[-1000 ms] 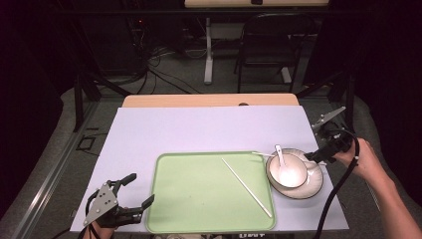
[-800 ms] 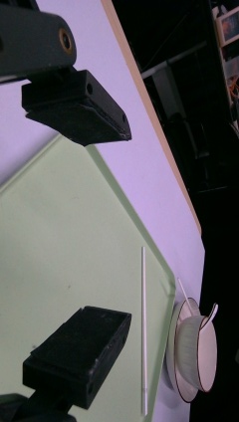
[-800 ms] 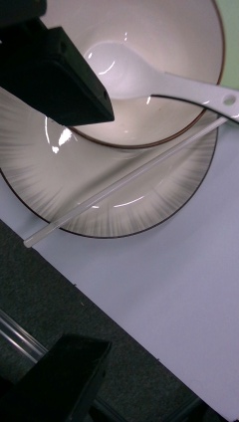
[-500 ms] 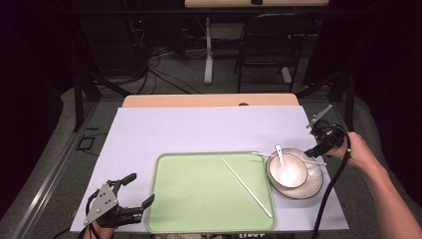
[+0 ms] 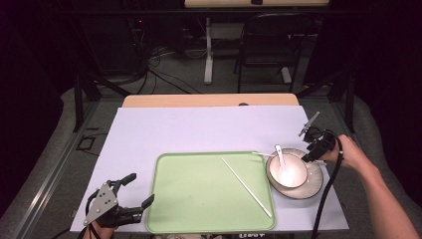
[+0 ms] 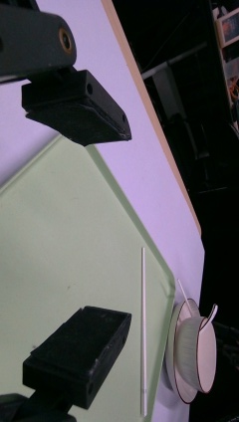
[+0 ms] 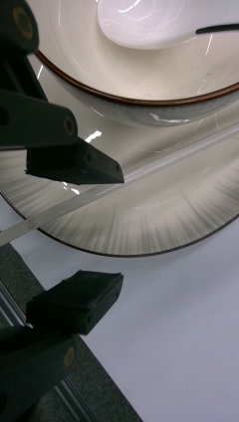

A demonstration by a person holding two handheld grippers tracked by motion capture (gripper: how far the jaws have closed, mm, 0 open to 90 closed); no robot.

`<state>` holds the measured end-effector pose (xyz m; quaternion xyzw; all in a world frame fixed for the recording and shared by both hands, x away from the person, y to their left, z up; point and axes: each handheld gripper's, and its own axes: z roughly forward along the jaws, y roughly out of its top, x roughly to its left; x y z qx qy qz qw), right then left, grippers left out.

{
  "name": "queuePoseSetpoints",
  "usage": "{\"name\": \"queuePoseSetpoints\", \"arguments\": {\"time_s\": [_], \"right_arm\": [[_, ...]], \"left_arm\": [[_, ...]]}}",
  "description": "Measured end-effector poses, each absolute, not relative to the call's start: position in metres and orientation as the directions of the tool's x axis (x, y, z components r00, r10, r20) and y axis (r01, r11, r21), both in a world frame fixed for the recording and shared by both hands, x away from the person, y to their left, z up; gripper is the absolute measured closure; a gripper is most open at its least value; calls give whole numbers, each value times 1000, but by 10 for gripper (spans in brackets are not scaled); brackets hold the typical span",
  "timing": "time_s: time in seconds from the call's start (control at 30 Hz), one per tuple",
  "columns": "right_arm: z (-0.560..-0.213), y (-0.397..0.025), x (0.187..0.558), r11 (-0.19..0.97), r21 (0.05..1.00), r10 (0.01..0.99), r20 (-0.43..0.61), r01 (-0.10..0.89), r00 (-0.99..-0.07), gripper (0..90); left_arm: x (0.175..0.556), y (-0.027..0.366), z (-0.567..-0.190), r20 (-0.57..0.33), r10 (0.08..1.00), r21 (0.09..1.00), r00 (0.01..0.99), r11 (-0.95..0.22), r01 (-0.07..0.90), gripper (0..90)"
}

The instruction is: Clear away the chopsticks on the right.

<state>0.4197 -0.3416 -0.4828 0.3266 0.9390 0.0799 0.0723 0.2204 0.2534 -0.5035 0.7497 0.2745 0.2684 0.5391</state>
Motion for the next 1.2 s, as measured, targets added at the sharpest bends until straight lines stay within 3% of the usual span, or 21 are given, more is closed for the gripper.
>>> {"name": "queuePoseSetpoints", "arguments": {"time_s": [0.4, 0.77, 1.2], "right_arm": [[-493, -338, 420, 796, 177, 592, -33, 578, -805, 639], [-500, -335, 415, 800, 154, 595, -71, 580, -801, 798], [-504, -337, 407, 782, 210, 610, -57, 587, -791, 837]], "left_arm": [[220, 253, -504, 105, 700, 956, 706, -267, 122, 154], [220, 253, -503, 108, 699, 955, 707, -270, 121, 154], [220, 253, -503, 108, 700, 955, 706, -270, 122, 154]]}}
